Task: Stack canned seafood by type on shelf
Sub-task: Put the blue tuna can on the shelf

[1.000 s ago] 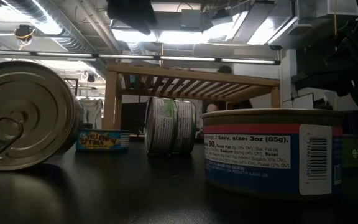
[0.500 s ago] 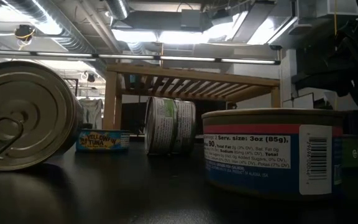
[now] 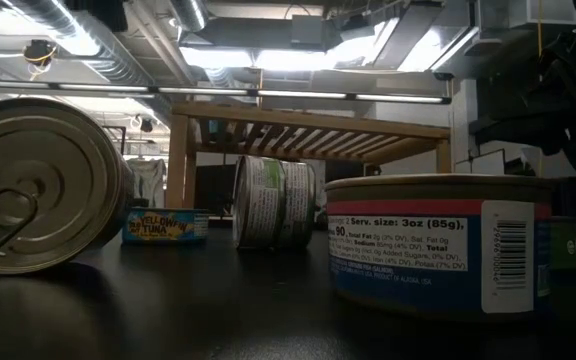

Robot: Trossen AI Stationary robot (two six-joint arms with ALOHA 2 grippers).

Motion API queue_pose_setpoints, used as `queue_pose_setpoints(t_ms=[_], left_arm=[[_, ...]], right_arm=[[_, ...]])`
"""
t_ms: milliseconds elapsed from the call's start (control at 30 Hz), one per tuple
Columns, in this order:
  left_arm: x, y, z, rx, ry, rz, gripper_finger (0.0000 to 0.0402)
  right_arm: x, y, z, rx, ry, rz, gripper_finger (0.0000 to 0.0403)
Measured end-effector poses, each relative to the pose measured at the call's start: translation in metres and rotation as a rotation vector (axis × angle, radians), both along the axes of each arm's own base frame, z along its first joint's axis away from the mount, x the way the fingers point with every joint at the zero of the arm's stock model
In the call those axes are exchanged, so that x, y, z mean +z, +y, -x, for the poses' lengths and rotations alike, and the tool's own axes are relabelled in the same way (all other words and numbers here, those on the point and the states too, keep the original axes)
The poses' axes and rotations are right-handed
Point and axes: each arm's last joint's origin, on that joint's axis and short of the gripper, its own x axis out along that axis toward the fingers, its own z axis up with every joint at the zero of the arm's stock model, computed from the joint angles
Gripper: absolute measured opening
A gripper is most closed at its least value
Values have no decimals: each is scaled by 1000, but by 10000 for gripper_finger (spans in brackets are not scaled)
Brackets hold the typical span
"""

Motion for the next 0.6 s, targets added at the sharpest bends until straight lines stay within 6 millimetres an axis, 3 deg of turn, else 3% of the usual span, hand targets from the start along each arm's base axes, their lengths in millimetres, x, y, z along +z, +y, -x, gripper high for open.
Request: queue_pose_setpoints(t_ms=[400,600], left_arm=[[-35,-11,-15,1,131,-10,247],[-43,-12,-17,17,168,-24,247]], right_arm=[[0,0,0,0,1,1,243],[0,0,0,0,0,0,243]])
